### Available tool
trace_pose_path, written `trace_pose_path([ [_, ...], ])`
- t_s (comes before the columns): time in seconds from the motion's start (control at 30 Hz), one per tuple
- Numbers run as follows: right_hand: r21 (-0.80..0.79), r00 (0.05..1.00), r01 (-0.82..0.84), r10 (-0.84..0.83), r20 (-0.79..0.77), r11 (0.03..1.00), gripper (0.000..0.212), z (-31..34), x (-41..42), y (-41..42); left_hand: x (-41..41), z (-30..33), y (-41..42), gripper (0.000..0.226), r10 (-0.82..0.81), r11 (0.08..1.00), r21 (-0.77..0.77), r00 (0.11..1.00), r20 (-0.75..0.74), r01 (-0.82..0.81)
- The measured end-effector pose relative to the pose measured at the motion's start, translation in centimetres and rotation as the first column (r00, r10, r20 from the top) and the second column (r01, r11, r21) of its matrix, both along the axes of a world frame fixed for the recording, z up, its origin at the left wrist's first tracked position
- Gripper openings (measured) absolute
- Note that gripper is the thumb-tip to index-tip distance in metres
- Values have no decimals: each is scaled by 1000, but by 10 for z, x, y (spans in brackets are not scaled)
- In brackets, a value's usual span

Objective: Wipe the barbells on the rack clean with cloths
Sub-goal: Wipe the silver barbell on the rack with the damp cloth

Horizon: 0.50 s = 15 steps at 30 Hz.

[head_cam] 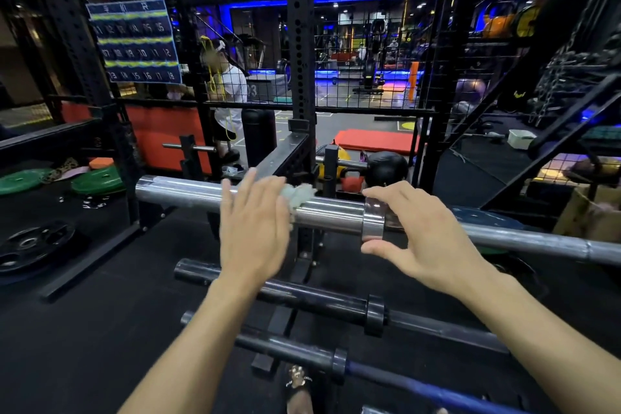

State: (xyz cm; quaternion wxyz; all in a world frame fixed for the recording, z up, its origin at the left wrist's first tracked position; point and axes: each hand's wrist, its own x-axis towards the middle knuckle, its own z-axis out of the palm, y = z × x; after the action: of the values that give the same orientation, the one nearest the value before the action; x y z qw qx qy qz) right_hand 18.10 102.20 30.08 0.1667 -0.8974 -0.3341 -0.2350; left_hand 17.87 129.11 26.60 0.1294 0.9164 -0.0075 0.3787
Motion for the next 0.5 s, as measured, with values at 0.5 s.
trace_pose_path([
  [0.5, -257, 877, 201, -291, -383, 945, 75, 34, 2, -1, 0, -5, 17, 49, -4, 999, -51, 1000, 23, 5],
])
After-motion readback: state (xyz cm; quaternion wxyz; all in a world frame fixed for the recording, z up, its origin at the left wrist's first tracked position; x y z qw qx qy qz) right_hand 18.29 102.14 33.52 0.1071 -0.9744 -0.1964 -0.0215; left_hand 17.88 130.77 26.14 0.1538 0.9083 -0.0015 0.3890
